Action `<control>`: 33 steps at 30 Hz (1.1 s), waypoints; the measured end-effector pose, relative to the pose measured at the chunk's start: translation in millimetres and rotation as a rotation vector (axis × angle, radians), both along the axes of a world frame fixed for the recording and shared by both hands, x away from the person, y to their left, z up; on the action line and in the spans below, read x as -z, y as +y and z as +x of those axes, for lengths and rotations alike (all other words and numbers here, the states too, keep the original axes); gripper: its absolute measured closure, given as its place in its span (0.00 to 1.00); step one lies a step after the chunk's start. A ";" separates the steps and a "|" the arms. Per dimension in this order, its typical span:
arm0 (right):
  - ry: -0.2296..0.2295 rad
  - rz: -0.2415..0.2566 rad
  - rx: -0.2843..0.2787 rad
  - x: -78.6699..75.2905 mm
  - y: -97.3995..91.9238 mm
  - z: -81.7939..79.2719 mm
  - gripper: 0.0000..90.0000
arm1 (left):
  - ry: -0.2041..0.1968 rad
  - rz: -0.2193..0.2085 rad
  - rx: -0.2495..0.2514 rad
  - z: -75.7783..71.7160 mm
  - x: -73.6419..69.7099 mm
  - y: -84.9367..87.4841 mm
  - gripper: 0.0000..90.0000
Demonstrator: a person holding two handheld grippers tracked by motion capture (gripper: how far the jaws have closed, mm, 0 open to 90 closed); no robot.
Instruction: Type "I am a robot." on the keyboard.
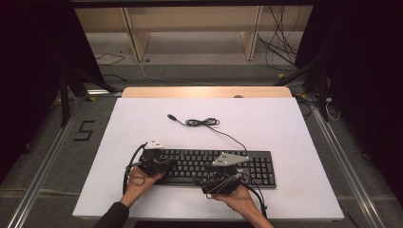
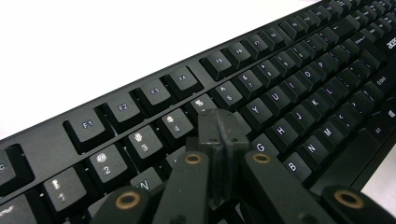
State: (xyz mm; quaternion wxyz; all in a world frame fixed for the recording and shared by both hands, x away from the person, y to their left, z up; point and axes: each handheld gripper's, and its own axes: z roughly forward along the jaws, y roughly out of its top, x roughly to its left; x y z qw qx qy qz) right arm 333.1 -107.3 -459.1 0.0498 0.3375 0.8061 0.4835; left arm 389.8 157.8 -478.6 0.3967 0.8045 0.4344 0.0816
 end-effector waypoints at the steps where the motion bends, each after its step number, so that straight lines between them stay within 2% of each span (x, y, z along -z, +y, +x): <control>1: -0.002 0.002 0.002 -0.2 -0.1 0.0 0.37 | -0.003 -0.005 -0.004 -0.5 -0.2 -0.1 0.99; 12: -0.004 0.000 0.015 0.3 -1.9 3.1 0.37 | -0.032 -0.078 0.004 -7.6 -9.2 5.2 0.84; 20: 0.000 -0.001 0.023 0.2 -2.6 5.9 0.39 | -0.034 -0.126 0.017 -14.2 -15.4 10.9 0.69; 25: 0.004 -0.004 0.029 0.2 -2.4 8.1 0.41 | -0.040 -0.149 0.021 -19.9 -18.2 12.3 0.57; 33: 0.019 -0.012 0.043 0.3 -1.9 13.3 0.48 | -0.053 -0.170 0.016 -28.0 -20.7 16.9 0.48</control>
